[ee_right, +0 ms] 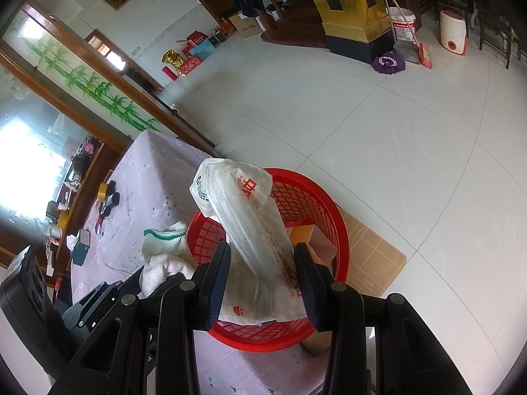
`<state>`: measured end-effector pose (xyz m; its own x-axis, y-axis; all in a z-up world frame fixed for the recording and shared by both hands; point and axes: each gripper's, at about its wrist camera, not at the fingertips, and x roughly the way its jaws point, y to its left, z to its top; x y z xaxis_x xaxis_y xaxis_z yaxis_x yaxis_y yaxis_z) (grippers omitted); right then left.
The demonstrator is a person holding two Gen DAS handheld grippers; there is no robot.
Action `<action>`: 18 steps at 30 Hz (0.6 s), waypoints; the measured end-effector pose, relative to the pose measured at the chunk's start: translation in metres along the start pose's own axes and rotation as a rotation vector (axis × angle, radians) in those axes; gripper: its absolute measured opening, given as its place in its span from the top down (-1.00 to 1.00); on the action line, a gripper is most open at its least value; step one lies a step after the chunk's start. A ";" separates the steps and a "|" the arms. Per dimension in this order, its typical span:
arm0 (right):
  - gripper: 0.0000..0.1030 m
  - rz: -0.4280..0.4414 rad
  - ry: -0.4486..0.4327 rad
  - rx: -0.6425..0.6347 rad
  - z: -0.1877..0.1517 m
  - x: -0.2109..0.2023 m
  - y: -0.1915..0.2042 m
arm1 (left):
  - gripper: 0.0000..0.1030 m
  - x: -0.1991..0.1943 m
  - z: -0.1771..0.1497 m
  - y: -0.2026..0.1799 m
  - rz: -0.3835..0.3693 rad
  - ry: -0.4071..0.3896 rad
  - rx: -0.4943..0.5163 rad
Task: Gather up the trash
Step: 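Open the left tool to drop the towel while the right tool drops the bag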
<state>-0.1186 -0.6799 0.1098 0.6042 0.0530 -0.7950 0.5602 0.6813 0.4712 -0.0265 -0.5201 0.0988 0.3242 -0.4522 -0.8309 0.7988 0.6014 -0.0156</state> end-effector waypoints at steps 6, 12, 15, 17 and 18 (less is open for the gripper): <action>0.14 -0.001 0.003 -0.002 0.001 0.003 -0.002 | 0.29 0.001 0.000 -0.003 0.006 -0.002 0.011; 0.14 0.000 0.007 -0.004 0.001 0.004 -0.002 | 0.29 0.002 -0.001 -0.006 0.012 -0.001 0.021; 0.14 0.001 0.007 -0.005 0.001 0.005 -0.002 | 0.29 0.002 -0.001 -0.008 0.013 0.000 0.021; 0.14 0.003 0.009 -0.005 0.001 0.006 -0.003 | 0.29 0.002 -0.001 -0.008 0.014 -0.001 0.021; 0.13 0.002 0.008 -0.006 0.001 0.006 -0.002 | 0.29 0.002 -0.001 -0.008 0.014 0.000 0.021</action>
<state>-0.1158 -0.6822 0.1047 0.6008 0.0601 -0.7971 0.5559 0.6852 0.4707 -0.0325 -0.5252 0.0968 0.3354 -0.4441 -0.8309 0.8047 0.5936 0.0076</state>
